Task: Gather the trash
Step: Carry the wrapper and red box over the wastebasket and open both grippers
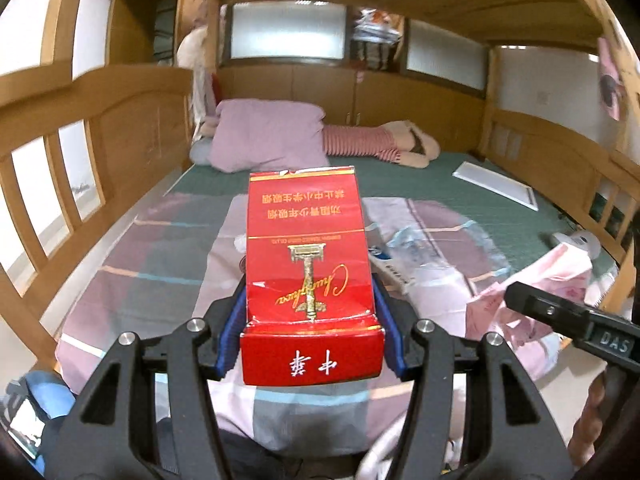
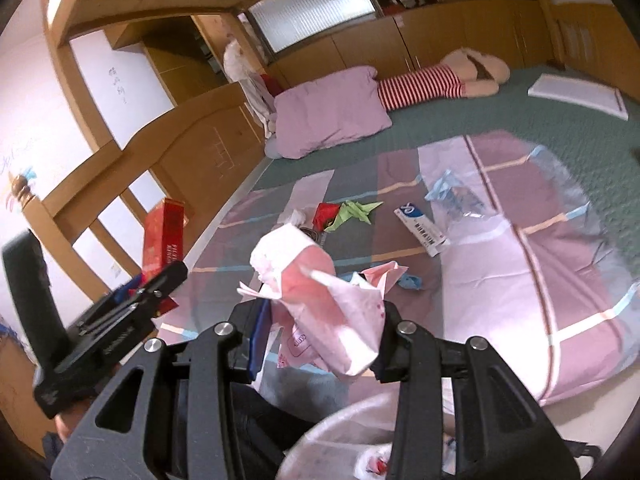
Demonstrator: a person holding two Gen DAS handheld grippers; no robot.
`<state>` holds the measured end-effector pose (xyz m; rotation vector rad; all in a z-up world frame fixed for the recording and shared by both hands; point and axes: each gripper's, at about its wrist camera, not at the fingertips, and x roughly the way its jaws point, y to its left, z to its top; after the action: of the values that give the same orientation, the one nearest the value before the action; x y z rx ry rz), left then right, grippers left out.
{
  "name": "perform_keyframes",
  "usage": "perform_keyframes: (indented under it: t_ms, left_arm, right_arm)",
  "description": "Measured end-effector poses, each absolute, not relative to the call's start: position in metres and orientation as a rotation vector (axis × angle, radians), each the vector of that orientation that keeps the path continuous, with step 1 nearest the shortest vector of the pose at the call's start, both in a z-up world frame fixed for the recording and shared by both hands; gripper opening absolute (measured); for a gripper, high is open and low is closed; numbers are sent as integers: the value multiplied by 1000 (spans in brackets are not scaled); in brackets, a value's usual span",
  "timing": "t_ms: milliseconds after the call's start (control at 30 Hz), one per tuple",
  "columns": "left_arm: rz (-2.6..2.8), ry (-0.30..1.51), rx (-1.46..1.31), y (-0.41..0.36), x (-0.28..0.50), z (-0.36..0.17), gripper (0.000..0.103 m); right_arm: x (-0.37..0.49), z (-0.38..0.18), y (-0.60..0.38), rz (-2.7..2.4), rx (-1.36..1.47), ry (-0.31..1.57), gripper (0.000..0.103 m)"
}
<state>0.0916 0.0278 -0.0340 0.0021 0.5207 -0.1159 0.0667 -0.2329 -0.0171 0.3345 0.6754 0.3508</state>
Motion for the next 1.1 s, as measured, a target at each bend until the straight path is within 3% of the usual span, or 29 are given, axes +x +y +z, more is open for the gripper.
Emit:
perform_keyframes:
  t_ms: [433, 733, 967, 1100]
  left_arm:
    - [-242, 467, 111, -21, 7, -9, 57]
    - [-286, 467, 142, -37, -3, -11, 57]
    - [-331, 510, 149, -42, -1, -19, 57]
    - [-489, 640, 138, -52, 9, -41, 57]
  right_arm:
    - [-2, -37, -258, 333, 233, 832, 40]
    - [-11, -34, -281, 305, 324, 784, 70]
    - [-13, -32, -303, 241, 415, 737, 73]
    - [-12, -33, -315, 201, 464, 722, 74]
